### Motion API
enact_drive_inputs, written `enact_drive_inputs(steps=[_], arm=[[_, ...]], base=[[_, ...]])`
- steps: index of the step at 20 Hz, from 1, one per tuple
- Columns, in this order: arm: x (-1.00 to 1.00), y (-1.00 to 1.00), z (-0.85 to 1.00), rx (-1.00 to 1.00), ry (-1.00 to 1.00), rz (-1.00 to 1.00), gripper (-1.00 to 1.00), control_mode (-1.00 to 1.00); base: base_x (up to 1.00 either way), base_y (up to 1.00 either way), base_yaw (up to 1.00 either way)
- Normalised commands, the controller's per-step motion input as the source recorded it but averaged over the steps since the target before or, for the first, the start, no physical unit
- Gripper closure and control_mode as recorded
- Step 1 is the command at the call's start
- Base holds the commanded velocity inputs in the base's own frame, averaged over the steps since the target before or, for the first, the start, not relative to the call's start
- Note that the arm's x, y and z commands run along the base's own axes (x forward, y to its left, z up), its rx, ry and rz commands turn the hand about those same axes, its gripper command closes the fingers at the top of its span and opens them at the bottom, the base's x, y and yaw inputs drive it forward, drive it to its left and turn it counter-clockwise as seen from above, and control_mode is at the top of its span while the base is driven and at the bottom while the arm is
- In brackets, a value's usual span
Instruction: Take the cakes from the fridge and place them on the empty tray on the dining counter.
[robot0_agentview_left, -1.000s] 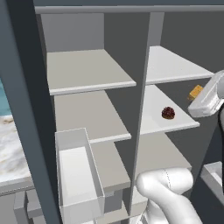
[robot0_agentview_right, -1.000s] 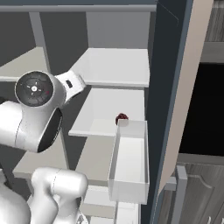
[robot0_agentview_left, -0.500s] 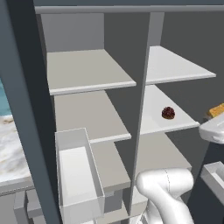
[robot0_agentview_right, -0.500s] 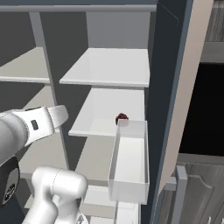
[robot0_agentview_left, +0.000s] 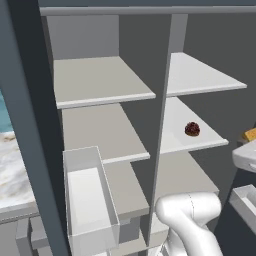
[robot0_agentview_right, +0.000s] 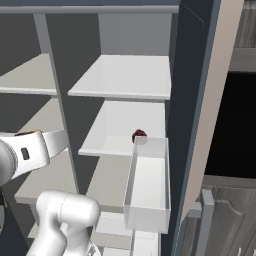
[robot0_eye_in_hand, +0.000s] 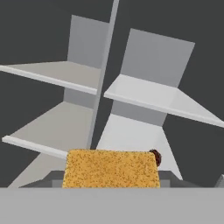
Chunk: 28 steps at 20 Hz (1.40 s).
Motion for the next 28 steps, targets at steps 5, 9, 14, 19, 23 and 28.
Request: enact_drive_inputs(steps=[5, 9, 14, 19, 23, 28], arm=[[0.12, 0.01, -0.04, 0.0, -0.02, 0.0, 1.0, -1.0], [0.0, 0.0, 0.0, 0.0, 0.0, 0.0, 1.0, 1.0], [0.0, 0.0, 0.0, 0.0, 0.0, 0.0, 1.0, 1.0], [0.0, 0.0, 0.0, 0.0, 0.0, 0.0, 1.0, 1.0], [0.0, 0.0, 0.0, 0.0, 0.0, 0.0, 1.0, 1.0], [0.0, 0.0, 0.0, 0.0, 0.0, 0.0, 1.0, 1.0]], base=[[0.0, 0.0, 0.0], [-0.3, 0.0, 0.0], [-0.96, 0.0, 0.0], [-1.0, 0.0, 0.0], [-0.91, 0.0, 0.0], [-0.77, 0.0, 0.0]])
